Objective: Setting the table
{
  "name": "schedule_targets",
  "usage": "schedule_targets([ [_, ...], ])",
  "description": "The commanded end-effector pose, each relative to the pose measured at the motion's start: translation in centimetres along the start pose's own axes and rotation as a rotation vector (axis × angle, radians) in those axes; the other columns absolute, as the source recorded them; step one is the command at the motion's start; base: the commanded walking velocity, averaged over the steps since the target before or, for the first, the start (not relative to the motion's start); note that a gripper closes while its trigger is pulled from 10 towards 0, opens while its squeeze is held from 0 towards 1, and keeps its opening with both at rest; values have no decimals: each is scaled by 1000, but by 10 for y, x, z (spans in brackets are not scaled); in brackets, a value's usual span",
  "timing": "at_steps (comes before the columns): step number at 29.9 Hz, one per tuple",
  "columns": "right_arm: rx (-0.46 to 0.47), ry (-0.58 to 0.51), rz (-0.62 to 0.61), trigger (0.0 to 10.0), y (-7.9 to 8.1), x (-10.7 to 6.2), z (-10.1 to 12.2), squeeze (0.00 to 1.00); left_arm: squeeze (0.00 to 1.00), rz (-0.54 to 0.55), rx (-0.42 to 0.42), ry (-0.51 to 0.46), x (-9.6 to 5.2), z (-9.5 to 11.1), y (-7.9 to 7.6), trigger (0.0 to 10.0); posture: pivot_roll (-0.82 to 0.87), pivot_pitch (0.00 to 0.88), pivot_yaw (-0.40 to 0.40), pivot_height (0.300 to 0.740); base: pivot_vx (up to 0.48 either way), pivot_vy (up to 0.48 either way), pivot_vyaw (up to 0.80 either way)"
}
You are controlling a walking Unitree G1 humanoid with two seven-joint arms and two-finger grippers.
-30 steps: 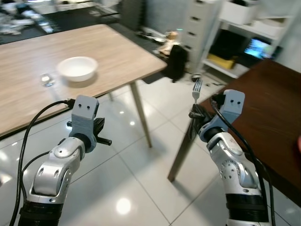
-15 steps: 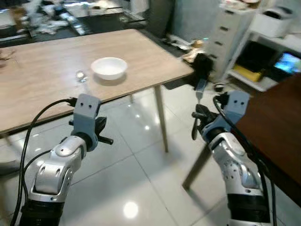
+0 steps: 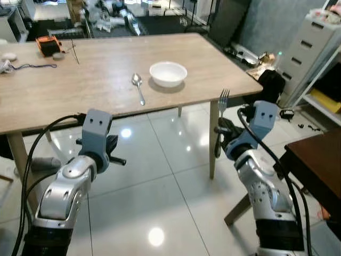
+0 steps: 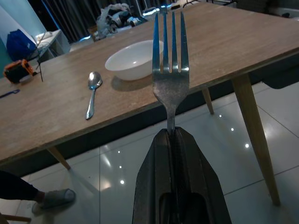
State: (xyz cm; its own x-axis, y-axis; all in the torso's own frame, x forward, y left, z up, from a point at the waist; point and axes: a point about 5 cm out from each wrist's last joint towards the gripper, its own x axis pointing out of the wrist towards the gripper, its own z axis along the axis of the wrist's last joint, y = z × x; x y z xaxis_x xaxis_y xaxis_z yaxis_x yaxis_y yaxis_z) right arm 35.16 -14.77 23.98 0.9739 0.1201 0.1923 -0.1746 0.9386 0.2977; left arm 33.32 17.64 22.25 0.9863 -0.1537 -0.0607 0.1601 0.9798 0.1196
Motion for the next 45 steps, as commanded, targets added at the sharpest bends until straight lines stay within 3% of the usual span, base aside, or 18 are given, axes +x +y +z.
schedule_targets([
  [1, -1, -3, -11, 10000, -4, -2, -1, 0, 0, -3, -4, 25, 1, -5, 0, 10000, 24, 153, 13, 740, 446, 0, 0],
  [35, 21, -9, -13, 10000, -4, -2, -2, 0, 0, -7, 4, 10, 1, -3, -1, 10000, 28, 146, 15, 740, 468, 0, 0],
  [45, -19, -20, 33, 10000, 2, -2, 1, 0, 0, -11, 32, -3, 0, -1, -3, 10000, 36, 152, 13, 740, 467, 0, 0],
])
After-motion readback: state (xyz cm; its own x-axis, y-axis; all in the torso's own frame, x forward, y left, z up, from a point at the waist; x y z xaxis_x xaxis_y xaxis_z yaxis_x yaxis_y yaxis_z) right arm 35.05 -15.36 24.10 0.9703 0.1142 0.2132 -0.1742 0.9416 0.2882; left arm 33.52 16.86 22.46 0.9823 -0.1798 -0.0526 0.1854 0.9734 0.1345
